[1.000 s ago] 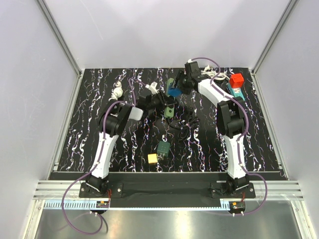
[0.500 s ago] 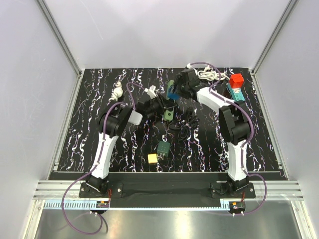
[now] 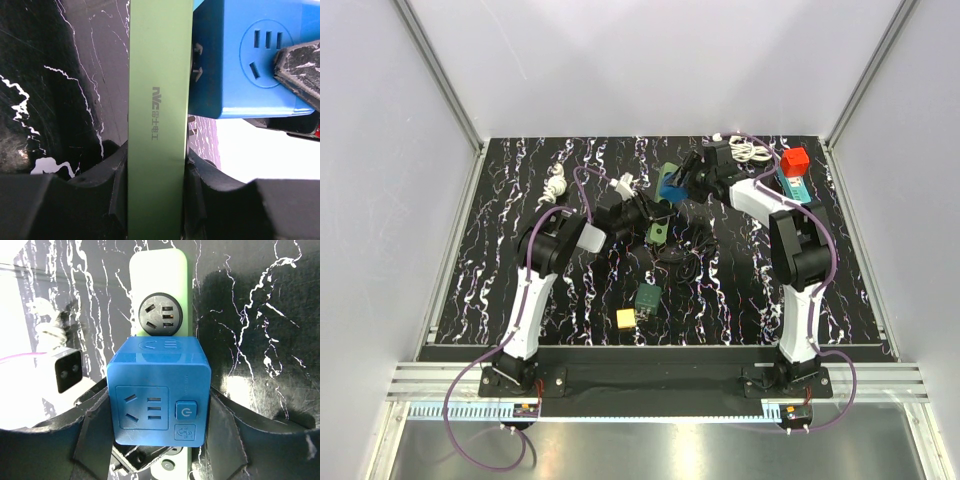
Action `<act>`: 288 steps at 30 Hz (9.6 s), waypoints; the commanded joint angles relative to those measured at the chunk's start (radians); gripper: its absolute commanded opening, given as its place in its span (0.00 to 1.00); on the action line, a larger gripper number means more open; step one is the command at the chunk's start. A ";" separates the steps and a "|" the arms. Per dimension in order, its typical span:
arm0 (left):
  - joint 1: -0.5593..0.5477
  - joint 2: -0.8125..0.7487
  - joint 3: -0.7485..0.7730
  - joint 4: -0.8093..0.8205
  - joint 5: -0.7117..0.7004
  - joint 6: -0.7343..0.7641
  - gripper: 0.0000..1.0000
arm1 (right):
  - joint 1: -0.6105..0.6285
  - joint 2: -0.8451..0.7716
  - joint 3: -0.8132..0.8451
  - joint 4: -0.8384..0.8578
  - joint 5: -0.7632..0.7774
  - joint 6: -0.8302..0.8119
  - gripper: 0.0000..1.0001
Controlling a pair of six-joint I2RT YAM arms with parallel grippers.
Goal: Pull the plug off the socket
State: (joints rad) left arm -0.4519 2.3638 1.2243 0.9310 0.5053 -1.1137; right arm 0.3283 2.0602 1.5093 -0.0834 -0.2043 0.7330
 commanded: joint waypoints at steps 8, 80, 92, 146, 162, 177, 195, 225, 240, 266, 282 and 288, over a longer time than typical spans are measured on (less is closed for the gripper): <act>0.044 -0.020 -0.039 -0.035 -0.129 -0.038 0.00 | 0.011 -0.126 0.040 0.002 0.172 -0.090 0.00; 0.094 -0.466 -0.178 -0.287 -0.219 0.542 0.73 | 0.334 -0.647 -0.675 -0.526 -0.349 -0.202 0.00; 0.110 -0.443 -0.187 -0.202 -0.163 0.512 0.73 | 0.336 -0.499 -0.623 -0.506 -0.415 -0.276 0.15; 0.147 -0.428 -0.217 -0.001 0.047 0.469 0.73 | -0.284 -0.251 -0.096 -0.319 0.456 -0.216 1.00; 0.156 -0.353 -0.181 0.078 0.113 0.382 0.73 | -0.517 0.204 0.347 -0.364 0.329 -0.520 1.00; 0.156 -0.334 -0.172 0.094 0.121 0.362 0.74 | -0.515 0.290 0.397 -0.440 0.301 -0.547 0.89; 0.156 -0.319 -0.169 0.097 0.124 0.357 0.73 | -0.353 0.011 0.088 -0.429 0.336 -0.454 0.25; -0.079 -0.497 0.041 -0.548 -0.091 0.664 0.76 | -0.392 -0.527 -0.481 -0.190 0.120 -0.287 1.00; -0.393 -0.189 0.624 -0.867 -0.450 0.677 0.92 | -0.682 -0.739 -0.757 0.203 -0.021 -0.077 0.98; -0.461 0.178 0.991 -0.769 -0.568 0.684 0.96 | -0.816 -0.339 -0.819 0.763 -0.435 0.164 0.18; -0.456 0.330 1.152 -0.747 -0.551 0.606 0.96 | -0.779 -0.195 -0.816 1.019 -0.546 0.279 0.03; -0.458 0.310 1.133 -0.744 -0.547 0.606 0.99 | -0.747 -0.178 -0.798 1.034 -0.590 0.282 0.00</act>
State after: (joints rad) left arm -0.9089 2.6999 2.3131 0.1211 -0.0380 -0.5030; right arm -0.4366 1.8736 0.6758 0.8787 -0.7479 1.0042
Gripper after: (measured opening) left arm 0.982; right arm 0.011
